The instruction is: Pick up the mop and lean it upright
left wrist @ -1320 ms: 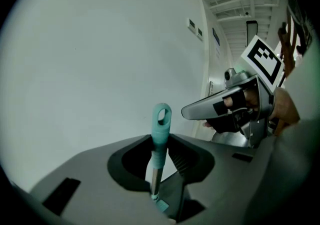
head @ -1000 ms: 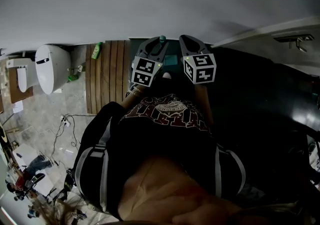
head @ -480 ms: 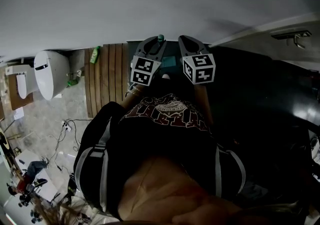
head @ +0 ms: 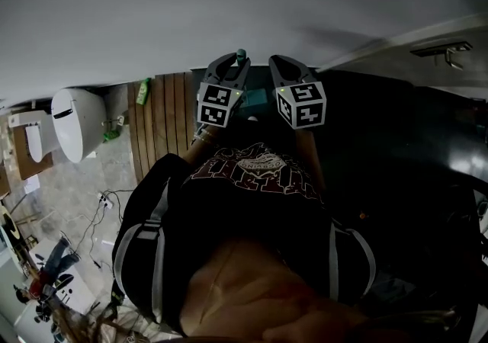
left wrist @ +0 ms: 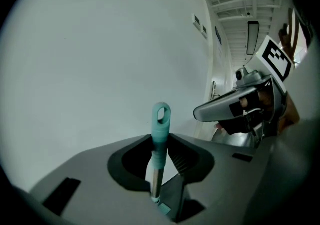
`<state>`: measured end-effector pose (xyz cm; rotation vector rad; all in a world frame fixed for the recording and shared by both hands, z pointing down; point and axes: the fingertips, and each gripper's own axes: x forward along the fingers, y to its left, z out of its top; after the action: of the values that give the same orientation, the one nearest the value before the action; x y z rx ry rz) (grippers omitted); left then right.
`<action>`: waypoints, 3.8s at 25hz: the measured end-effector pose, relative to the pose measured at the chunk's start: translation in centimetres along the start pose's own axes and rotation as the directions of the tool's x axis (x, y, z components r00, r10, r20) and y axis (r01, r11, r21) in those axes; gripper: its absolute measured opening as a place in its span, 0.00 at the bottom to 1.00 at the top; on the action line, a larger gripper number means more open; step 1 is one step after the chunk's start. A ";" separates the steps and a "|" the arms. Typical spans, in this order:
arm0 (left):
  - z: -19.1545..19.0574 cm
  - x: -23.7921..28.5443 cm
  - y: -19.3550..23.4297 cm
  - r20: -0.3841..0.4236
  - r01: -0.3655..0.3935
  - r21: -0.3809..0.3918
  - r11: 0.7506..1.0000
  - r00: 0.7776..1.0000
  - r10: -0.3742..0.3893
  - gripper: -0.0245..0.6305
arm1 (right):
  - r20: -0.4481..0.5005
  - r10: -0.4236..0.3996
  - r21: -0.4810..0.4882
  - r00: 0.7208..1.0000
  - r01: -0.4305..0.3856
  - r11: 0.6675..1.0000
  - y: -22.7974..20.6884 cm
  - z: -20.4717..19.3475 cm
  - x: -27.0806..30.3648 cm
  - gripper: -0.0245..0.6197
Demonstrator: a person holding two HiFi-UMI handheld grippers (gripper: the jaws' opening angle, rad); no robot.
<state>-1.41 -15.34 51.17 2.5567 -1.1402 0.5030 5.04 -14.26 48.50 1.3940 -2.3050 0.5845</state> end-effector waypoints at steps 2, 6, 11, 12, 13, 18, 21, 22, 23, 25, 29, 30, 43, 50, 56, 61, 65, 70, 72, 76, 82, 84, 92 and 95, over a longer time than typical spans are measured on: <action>0.2 0.5 0.6 0.000 -0.002 -0.002 1.000 1.000 0.002 0.26 | -0.001 -0.005 0.001 1.000 0.005 1.000 -0.2 0.1 0.3 0.07; 0.7 1.7 1.8 0.001 -0.009 -0.005 1.000 1.000 0.009 0.26 | -0.004 -0.014 0.007 1.000 0.014 1.000 -0.8 0.3 0.6 0.07; 1.2 3.2 3.1 -0.003 -0.003 -0.010 1.000 1.000 0.003 0.26 | -0.010 -0.024 0.017 1.000 0.024 1.000 -1.4 0.6 1.4 0.07; 1.3 3.5 3.4 -0.003 -0.001 -0.012 1.000 1.000 0.001 0.26 | -0.011 -0.026 0.019 1.000 0.026 0.999 -1.5 0.7 1.5 0.07; 1.5 3.9 3.7 -0.004 0.001 -0.016 1.000 1.000 -0.002 0.26 | -0.012 -0.030 0.021 0.999 0.030 0.999 -1.7 0.8 1.7 0.07; 1.9 5.5 5.1 -0.012 0.010 -0.026 1.000 1.000 -0.011 0.26 | -0.018 -0.053 0.036 0.998 0.054 0.998 -2.5 1.1 2.3 0.07; 2.1 6.2 5.8 -0.016 0.019 -0.025 1.000 1.000 -0.019 0.26 | -0.022 -0.068 0.047 0.997 0.069 0.997 -2.9 1.2 2.6 0.07; 2.2 6.4 6.1 -0.016 0.020 -0.026 0.999 1.000 -0.021 0.26 | -0.024 -0.073 0.051 0.997 0.074 0.996 -2.9 1.2 2.6 0.07; 2.2 6.5 6.3 -0.017 0.022 -0.026 0.999 1.000 -0.022 0.26 | -0.026 -0.078 0.054 0.997 0.080 0.995 -2.9 1.2 2.6 0.07; 2.4 6.9 6.8 -0.016 0.022 -0.029 0.999 1.000 -0.022 0.26 | -0.029 -0.087 0.060 0.996 0.088 0.994 -3.1 1.1 2.7 0.07; 2.6 7.8 7.3 -0.018 0.028 -0.041 0.999 0.999 -0.029 0.26 | -0.030 -0.100 0.071 0.995 0.102 0.992 -3.4 1.2 2.9 0.07; 2.6 8.0 7.5 -0.020 0.033 -0.041 0.999 0.999 -0.034 0.26 | -0.031 -0.103 0.074 0.994 0.105 0.992 -3.4 1.3 2.9 0.07; 2.8 9.6 9.4 -0.014 0.051 -0.063 0.997 0.999 -0.052 0.26 | -0.050 -0.138 0.097 0.989 0.143 0.985 -3.5 1.2 3.7 0.07; 2.8 9.6 9.5 -0.016 0.052 -0.057 0.997 0.998 -0.053 0.26 | -0.045 -0.137 0.100 0.990 0.141 0.985 -3.3 1.5 4.1 0.07; 2.5 9.7 8.8 -0.047 0.054 -0.031 0.998 0.997 -0.056 0.26 | -0.037 -0.131 0.094 0.991 0.134 0.987 -3.6 1.5 3.7 0.07; 2.6 8.9 8.7 -0.040 0.030 -0.033 0.999 0.999 -0.031 0.26 | -0.036 -0.128 0.089 0.991 0.130 0.988 -3.7 1.6 3.3 0.07; 3.1 7.9 8.8 -0.015 0.011 -0.038 0.999 1.000 -0.012 0.26 | -0.028 -0.121 0.083 0.992 0.123 0.989 -3.5 1.6 3.1 0.07; 3.7 6.5 8.7 0.015 -0.013 -0.046 0.999 1.000 0.014 0.26 | -0.017 -0.106 0.075 0.994 0.107 0.991 -3.1 1.6 2.9 0.07; 3.8 6.1 8.4 0.021 -0.016 -0.044 0.999 1.000 0.017 0.25 | -0.011 -0.098 0.072 0.995 0.099 0.993 -3.0 1.6 2.9 0.07; 4.3 4.7 8.0 0.049 -0.026 -0.044 0.999 0.998 0.028 0.16 | 0.000 -0.076 0.059 0.997 0.076 0.995 -2.4 1.8 2.8 0.07; 4.4 2.5 7.5 0.058 -0.038 -0.068 0.997 0.997 0.042 0.11 | 0.007 -0.033 0.033 0.999 0.033 0.999 -0.9 2.1 2.8 0.07; 4.2 1.8 7.1 0.055 -0.040 -0.071 0.997 0.997 0.044 0.11 | 0.006 -0.020 0.027 1.000 0.020 0.999 -0.5 1.9 2.8 0.07; 4.0 -1.0 5.5 0.082 -0.057 -0.086 0.995 0.995 0.064 0.11 | 0.012 0.027 0.002 1.000 -0.027 1.000 0.9 1.4 2.1 0.07; 3.9 -2.1 5.0 0.089 -0.065 -0.095 0.993 0.993 0.074 0.11 | 0.026 0.037 0.006 0.999 -0.037 0.999 1.3 1.5 1.8 0.07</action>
<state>-5.77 -18.74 47.44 2.4910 -1.2579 0.3428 2.90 -15.87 47.99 1.3728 -2.3559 0.5883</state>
